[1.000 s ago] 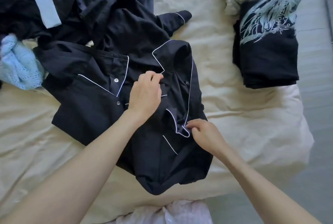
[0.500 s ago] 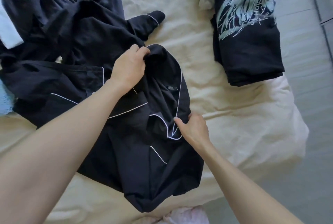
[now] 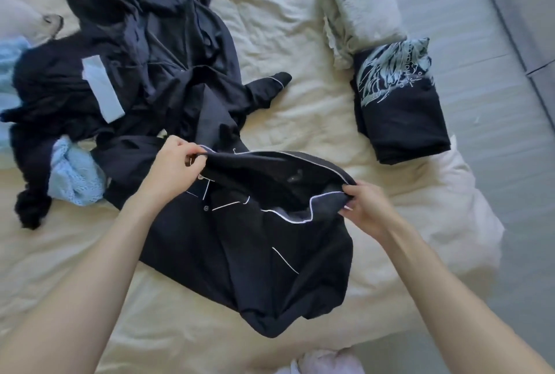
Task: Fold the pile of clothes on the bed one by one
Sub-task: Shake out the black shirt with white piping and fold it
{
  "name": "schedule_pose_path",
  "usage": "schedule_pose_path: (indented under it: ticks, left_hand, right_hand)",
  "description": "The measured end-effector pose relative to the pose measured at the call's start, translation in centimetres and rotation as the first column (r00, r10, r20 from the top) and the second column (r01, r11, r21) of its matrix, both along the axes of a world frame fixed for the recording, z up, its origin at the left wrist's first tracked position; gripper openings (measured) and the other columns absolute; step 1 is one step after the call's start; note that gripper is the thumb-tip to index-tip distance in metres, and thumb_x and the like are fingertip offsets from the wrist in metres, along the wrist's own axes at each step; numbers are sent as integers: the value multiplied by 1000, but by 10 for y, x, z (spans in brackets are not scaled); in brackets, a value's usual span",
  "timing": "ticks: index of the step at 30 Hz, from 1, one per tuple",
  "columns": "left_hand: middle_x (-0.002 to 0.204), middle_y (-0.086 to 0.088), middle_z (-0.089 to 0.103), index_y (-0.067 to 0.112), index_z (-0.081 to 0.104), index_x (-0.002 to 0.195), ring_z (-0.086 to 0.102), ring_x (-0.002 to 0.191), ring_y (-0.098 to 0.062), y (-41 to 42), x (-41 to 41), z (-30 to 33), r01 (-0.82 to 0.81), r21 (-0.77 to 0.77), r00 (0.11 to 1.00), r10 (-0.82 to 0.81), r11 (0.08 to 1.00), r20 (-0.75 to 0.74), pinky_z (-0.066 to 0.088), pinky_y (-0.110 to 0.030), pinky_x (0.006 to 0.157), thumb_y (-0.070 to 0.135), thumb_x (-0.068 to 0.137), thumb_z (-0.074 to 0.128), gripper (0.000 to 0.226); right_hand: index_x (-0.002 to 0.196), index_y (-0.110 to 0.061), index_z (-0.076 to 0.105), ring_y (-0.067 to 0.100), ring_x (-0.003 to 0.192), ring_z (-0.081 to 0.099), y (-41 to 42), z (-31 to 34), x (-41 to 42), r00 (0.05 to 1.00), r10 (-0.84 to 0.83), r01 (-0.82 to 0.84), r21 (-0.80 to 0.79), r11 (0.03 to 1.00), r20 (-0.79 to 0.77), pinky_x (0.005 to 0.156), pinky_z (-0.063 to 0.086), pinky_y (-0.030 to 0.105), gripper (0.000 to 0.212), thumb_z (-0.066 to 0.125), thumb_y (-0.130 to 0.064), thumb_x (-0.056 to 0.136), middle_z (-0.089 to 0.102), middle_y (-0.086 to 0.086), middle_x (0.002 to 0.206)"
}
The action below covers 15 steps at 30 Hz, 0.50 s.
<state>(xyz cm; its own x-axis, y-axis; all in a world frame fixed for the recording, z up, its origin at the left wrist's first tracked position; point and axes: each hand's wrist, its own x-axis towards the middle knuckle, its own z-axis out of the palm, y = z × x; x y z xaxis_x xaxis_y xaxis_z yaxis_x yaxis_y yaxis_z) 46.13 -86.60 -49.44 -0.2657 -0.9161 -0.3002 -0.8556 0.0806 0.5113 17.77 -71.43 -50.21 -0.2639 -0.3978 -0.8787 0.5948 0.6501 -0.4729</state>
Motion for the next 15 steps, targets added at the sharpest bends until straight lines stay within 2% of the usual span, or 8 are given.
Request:
schedule_pose_path:
  ticks: [3,5,7,10,13,15]
  left_hand:
    - [106,2,58,14,70,99,54,93,-11,9,23,34,-62,63,996,66,996,-58,36,-21,84,16,90,58,15]
    - [90,4,63,20,68,94,55,79,-10,14,37,65,-158,108,972,174,982,-159,41,-15,71,16,92,55,14]
    - [70,4,58,24,65,85,50,62,-9,15,43,99,-272,177,902,314,946,-296,42,-14,55,15,94,51,19]
    - [66,-2,58,16,63,82,55,57,-9,17,49,162,-418,356,649,549,836,-526,48,-21,53,7,97,43,27]
    - [76,-10,60,9,60,87,57,65,-18,14,60,235,-423,416,455,585,805,-671,51,-29,59,6,97,35,27]
    - [80,-9,64,6,59,92,62,68,-17,15,68,288,-392,433,322,562,811,-761,54,-24,58,7,97,33,27]
  right_hand:
    - [90,-6,60,17,70,63,-5,42,-13,989,-14,32,-117,993,147,69,53,32,23,38,2,94,65,5,75]
    - [91,-7,61,19,73,60,-7,74,-15,970,33,10,-177,984,240,72,50,33,20,41,-3,90,61,6,79]
    - [85,-6,64,20,71,61,-15,105,-12,957,80,-14,-231,973,280,69,50,33,16,49,-7,81,62,6,76]
    - [83,-6,70,19,65,65,-34,159,-7,942,188,-86,-343,935,277,65,50,30,19,54,-12,75,67,5,71]
    - [79,-11,76,18,65,68,-59,226,1,919,365,-259,-472,843,148,61,53,25,23,58,-25,76,71,3,71]
    - [73,-13,77,16,64,68,-75,275,7,892,447,-343,-540,769,69,59,53,23,28,57,-32,76,71,2,71]
